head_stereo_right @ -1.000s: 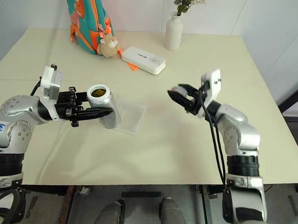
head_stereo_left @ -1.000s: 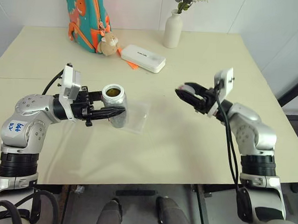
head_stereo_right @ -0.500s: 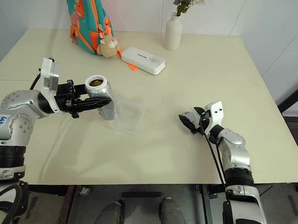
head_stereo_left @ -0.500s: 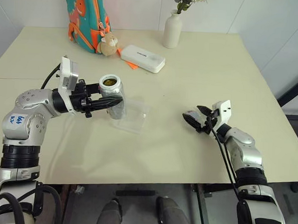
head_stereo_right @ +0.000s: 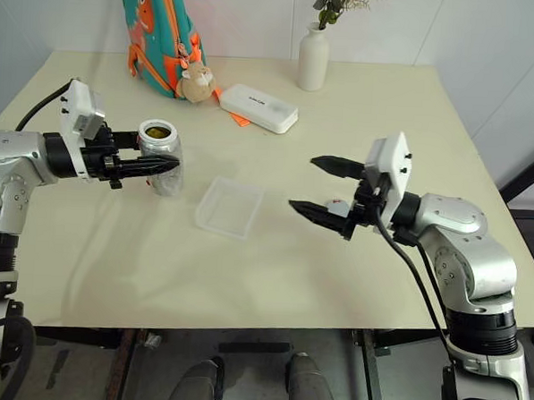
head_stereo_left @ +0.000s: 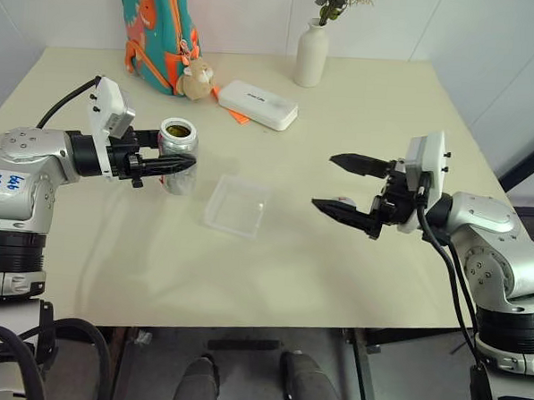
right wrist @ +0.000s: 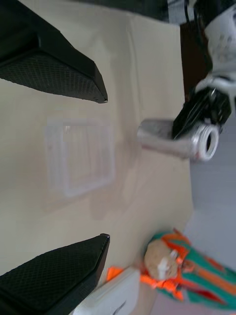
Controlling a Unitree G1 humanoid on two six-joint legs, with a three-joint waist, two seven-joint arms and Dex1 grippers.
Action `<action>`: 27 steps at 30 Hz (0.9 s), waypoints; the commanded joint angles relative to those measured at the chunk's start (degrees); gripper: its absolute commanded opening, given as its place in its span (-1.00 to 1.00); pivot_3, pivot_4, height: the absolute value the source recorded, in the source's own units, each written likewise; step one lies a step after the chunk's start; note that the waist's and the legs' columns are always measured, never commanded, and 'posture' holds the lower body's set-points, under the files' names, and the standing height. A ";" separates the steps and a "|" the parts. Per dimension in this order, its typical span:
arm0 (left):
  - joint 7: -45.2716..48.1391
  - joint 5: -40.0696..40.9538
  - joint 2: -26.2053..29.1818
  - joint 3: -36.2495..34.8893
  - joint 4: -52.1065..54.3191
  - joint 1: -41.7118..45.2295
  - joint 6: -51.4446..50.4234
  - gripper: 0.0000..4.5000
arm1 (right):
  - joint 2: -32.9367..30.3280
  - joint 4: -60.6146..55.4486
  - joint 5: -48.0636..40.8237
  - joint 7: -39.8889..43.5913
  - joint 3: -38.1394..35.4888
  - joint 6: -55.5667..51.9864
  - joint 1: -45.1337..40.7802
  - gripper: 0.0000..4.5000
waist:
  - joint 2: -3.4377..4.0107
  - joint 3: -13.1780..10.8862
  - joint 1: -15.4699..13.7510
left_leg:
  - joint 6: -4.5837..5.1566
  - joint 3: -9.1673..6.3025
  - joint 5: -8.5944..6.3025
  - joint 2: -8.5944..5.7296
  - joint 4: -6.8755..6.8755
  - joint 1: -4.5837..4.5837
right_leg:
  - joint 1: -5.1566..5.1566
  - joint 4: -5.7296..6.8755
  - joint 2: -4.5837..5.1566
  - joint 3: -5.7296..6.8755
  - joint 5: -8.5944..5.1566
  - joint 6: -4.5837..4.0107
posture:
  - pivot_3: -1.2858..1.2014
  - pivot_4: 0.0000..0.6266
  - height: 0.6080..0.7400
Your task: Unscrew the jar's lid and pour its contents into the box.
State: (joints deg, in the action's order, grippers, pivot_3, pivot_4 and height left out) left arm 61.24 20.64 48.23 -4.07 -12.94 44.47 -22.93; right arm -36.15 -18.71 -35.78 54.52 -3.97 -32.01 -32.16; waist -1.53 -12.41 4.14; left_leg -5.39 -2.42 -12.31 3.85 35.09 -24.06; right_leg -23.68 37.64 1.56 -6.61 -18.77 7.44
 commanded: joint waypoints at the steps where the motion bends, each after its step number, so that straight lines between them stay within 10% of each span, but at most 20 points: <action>1: -4.83 -5.14 -2.24 1.75 0.52 0.56 4.99 -0.09 | 0.08 -1.94 -0.36 -1.49 0.35 -0.63 -0.58 0.99 | 0.00 0.00 -0.58 | 0.00 0.00 0.00 0.00 0.01 0.00 | 0.01 0.00 0.00 -0.01 0.00 0.00 | 0.03 -0.52 1.00; 15: -44.46 -51.55 -0.29 12.54 -1.08 -1.91 52.20 -0.09 | 3.48 0.06 1.74 -5.40 1.07 0.75 0.51 0.99 | 0.00 0.00 -1.28 | 0.01 0.03 -0.01 0.00 0.01 -0.05 | -0.02 -0.07 0.01 -0.04 0.02 0.02 | 0.03 -0.52 1.00; 27: -88.50 -94.70 4.31 27.40 -4.26 6.22 59.02 -0.09 | 6.48 -1.34 1.49 -8.86 0.88 -0.07 1.57 0.99 | 0.00 0.01 -2.49 | 0.01 0.08 -0.01 -0.01 0.01 -0.05 | -0.02 -0.05 0.01 -0.06 0.04 0.07 | 0.03 -0.52 1.00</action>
State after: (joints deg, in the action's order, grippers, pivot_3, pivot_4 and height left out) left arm -22.17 -69.61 51.15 22.48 -16.87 48.42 37.12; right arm -29.79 -17.80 -33.46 46.38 -2.47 -32.54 -30.73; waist -1.54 -12.40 1.65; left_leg -5.38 -2.33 -12.31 3.83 35.10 -24.11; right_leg -23.70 37.60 1.57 -6.67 -18.72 7.52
